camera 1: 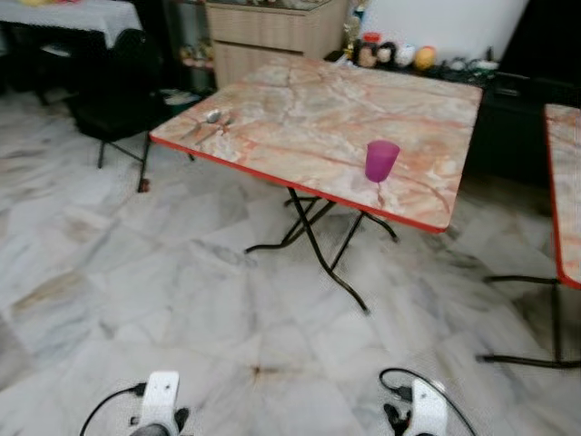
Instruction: Setting the table
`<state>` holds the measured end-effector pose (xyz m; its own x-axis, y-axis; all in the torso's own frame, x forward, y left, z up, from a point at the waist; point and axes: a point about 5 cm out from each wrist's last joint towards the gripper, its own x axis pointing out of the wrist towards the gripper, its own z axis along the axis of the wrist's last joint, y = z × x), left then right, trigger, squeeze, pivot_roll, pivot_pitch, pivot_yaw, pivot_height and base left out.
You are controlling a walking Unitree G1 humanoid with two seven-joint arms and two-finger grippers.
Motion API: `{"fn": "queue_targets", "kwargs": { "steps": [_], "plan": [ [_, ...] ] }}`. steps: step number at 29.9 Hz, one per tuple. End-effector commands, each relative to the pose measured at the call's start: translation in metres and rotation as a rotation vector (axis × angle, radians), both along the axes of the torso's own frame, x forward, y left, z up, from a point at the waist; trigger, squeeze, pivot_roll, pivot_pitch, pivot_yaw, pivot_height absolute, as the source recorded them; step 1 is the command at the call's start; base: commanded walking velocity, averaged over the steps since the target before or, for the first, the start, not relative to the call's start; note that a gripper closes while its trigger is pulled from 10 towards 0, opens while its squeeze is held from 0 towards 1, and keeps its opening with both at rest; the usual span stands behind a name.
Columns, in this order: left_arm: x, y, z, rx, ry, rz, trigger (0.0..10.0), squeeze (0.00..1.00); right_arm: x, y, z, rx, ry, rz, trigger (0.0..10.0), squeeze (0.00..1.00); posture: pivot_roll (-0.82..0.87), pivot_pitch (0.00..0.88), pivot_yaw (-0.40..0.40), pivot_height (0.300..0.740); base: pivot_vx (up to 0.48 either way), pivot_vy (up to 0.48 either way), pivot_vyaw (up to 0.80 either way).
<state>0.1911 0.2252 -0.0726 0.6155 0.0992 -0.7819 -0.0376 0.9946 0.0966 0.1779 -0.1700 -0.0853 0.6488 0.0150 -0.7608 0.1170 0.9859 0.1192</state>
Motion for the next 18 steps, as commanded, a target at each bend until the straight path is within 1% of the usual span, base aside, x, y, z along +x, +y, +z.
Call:
{"fn": "queue_targets", "kwargs": {
  "steps": [1, 10, 18],
  "plan": [
    [0.0055, -0.0073, 0.0011, -0.01, -0.01, -0.013, 10.0, 0.0, -0.0002, -0.0113, 0.0009, -0.027, 0.003, -0.015, 10.0, 0.0, 0.02, 0.0, 0.0, 0.74, 0.0, 0.382, -0.69],
    [0.0048, -0.0073, 0.0008, -0.009, -0.009, -0.013, 10.0, 0.0, -0.0007, -0.0108, 0.0006, -0.028, 0.004, -0.012, 10.0, 0.0, 0.02, 0.0, 0.0, 0.74, 0.0, 0.367, -0.68],
    [0.0052, -0.0077, 0.0012, -0.009, -0.019, -0.018, 10.0, 0.0, -0.0001, -0.0108, 0.0012, -0.03, -0.007, -0.015, 10.0, 0.0, 0.02, 0.0, 0.0, 0.74, 0.0, 0.0, 0.0]
  ]
}}
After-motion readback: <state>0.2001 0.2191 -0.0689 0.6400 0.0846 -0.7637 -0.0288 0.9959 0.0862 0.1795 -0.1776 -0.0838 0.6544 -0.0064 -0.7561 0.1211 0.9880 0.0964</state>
